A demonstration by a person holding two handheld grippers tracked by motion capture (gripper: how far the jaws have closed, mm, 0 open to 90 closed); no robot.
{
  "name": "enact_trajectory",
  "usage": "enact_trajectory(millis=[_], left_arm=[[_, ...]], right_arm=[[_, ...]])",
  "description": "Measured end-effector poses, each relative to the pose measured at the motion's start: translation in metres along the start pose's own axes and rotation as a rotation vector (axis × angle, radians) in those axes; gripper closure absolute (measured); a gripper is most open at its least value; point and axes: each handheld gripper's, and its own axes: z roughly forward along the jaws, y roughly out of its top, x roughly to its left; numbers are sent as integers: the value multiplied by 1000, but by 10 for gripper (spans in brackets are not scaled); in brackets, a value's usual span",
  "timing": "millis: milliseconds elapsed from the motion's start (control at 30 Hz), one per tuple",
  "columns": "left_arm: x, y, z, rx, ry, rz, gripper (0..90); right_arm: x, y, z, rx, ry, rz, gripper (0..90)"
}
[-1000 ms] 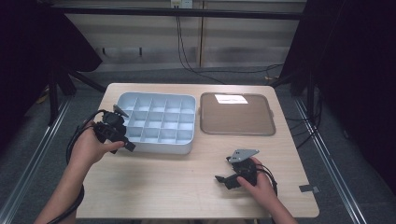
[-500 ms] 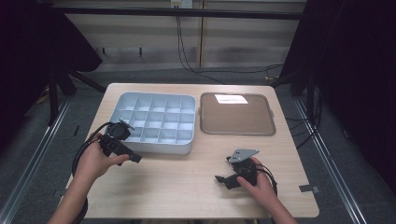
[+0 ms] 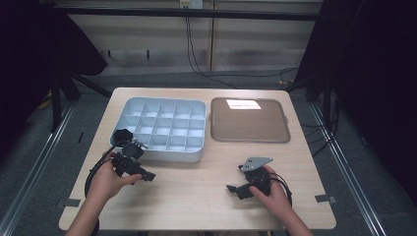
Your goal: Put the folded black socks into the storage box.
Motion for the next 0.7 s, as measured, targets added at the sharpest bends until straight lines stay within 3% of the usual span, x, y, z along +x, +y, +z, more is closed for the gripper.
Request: enact_trajectory(millis=[333, 600, 700], left_arm=[[-9, -10, 23, -23, -11, 49, 244], [-9, -15, 32, -67, 31, 99, 240], [-10, -17, 35, -92, 37, 140, 217]], right_arm=[[1, 0, 0, 1, 0, 4, 125], [1, 0, 0, 0, 0, 3, 125], [1, 0, 0, 0, -1, 3, 126]])
